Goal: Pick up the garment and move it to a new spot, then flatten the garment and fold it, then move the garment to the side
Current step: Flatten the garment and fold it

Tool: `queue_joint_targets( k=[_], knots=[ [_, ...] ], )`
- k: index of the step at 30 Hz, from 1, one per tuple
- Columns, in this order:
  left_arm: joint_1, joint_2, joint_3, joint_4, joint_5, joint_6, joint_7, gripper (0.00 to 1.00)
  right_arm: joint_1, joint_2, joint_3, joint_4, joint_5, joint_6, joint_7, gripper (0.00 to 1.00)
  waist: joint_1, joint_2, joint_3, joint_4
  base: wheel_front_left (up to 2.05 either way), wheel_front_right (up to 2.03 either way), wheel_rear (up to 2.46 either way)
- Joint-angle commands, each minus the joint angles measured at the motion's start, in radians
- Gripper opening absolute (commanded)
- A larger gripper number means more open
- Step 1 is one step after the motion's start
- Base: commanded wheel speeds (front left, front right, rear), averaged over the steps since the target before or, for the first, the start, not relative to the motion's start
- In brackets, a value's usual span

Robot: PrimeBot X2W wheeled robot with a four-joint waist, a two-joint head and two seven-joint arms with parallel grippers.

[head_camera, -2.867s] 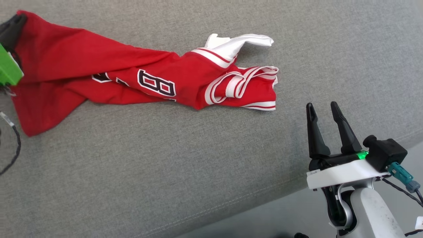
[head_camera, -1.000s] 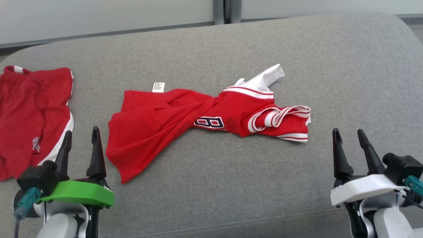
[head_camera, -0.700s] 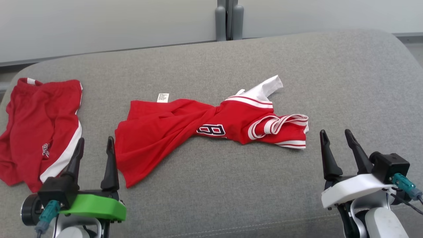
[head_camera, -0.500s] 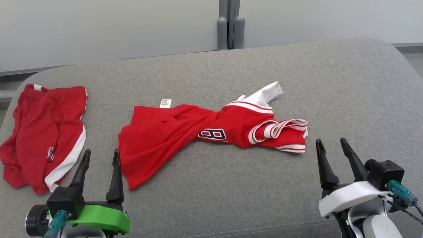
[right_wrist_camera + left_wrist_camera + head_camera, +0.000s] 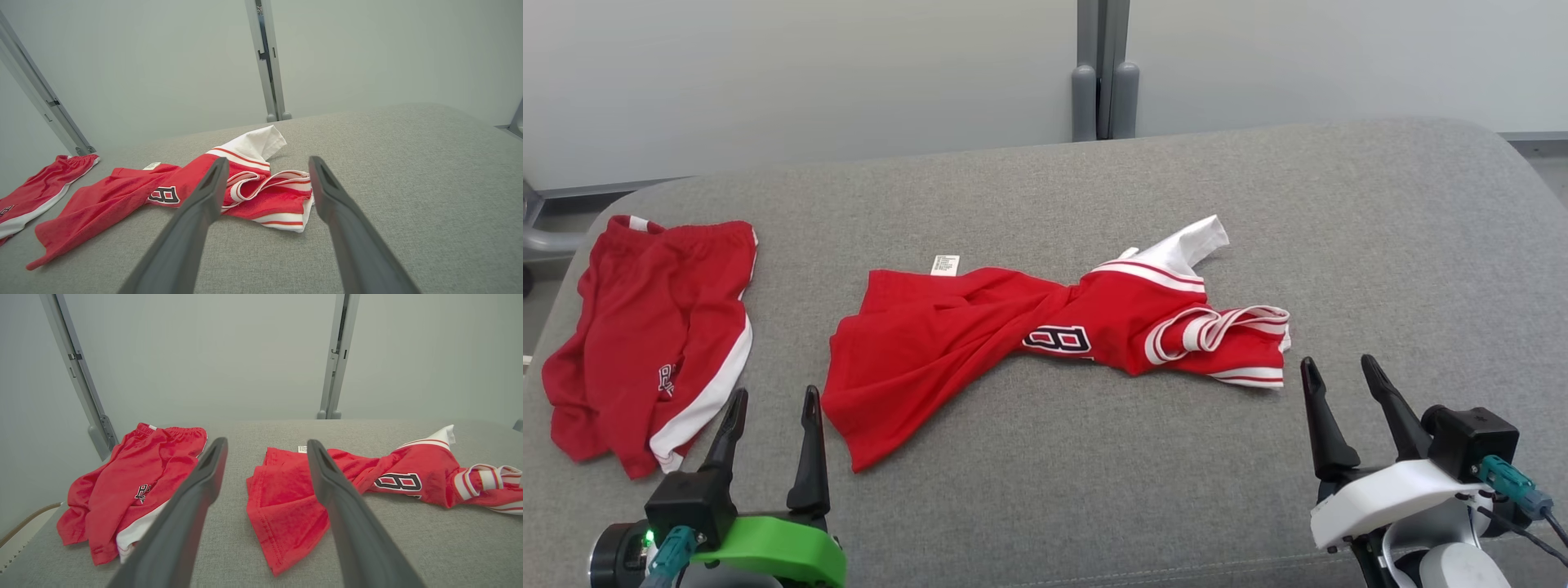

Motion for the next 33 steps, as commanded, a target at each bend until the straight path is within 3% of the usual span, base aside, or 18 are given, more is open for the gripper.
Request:
queue_joint_targets(
  k=[1, 17, 26, 33],
  knots=[
    [0.008, 0.007, -0.002, 0.003, -0.005, 0.007, 0.006, 1.0, 0.007, -0.003, -0.001, -0.006, 0.0, 0.0, 0.002, 1.0, 0.0, -0.0001, 0.001, 0.003, 0.0, 0.0, 0.0],
    [-0.034, 0.001, -0.017, 0.005, -0.011, -0.005, 0.019, 1.0, -0.06, -0.02, -0.04, 0.066, 0.027, 0.0, 0.038, 1.0, 0.0, -0.0001, 0.041, 0.024, 0.0, 0.0, 0.0],
    [-0.113, -0.016, -0.038, 0.006, -0.002, -0.033, 0.016, 1.0, -0.277, -0.112, -0.039, 0.248, 0.14, 0.0, 0.104, 1.0, 0.0, -0.0001, 0.17, 0.057, 0.0, 0.0, 0.0],
    [-0.212, -0.045, -0.063, 0.026, 0.013, -0.07, -0.001, 1.0, -0.503, -0.218, 0.028, 0.389, 0.223, 0.0, 0.173, 1.0, 0.0, -0.0001, 0.304, 0.103, 0.0, 0.0, 0.0]
  ],
)
